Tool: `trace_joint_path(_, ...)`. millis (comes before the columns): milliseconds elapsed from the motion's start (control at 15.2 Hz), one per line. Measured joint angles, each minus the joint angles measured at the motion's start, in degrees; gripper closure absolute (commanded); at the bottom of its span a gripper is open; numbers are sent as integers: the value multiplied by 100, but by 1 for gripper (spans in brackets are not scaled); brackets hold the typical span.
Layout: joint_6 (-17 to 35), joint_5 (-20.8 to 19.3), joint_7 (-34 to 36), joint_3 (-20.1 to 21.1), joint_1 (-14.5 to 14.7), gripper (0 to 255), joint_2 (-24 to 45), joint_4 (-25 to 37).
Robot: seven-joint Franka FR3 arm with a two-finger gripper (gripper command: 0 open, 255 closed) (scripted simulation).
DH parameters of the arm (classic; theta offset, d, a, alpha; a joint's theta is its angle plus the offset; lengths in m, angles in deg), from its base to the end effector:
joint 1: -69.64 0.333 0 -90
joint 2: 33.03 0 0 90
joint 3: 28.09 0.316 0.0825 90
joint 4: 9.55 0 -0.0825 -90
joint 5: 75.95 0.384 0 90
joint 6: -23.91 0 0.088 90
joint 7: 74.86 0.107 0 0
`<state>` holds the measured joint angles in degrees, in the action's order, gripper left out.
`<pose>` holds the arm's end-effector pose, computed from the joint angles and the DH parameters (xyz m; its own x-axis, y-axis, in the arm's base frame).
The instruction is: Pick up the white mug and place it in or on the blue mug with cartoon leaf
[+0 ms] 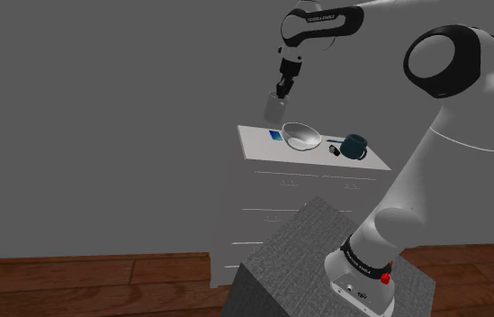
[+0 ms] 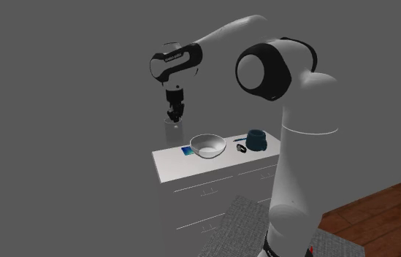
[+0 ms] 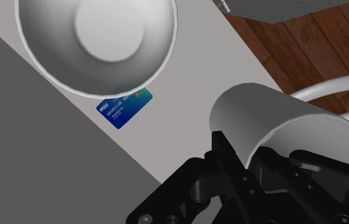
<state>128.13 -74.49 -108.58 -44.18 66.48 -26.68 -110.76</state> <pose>0.5586 -0.1867 0.4912 0.9685 0.2442 -0.0483 0.2433 -0.9696 -0.0246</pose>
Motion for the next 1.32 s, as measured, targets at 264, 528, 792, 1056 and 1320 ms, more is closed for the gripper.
trace_joint_path(264,-314,-2,5,-2,-2,255,-3,312)
trace_joint_path(528,-384,-69,-202,-109,-117,255,-217,175)
trace_joint_path(792,-362,-175,-636,-334,-353,255,-504,-120)
trace_joint_path(1056,-347,-282,-1099,-578,-595,255,-732,-341)
trace_joint_path(1320,-357,-374,-1572,-830,-836,255,-883,-458)
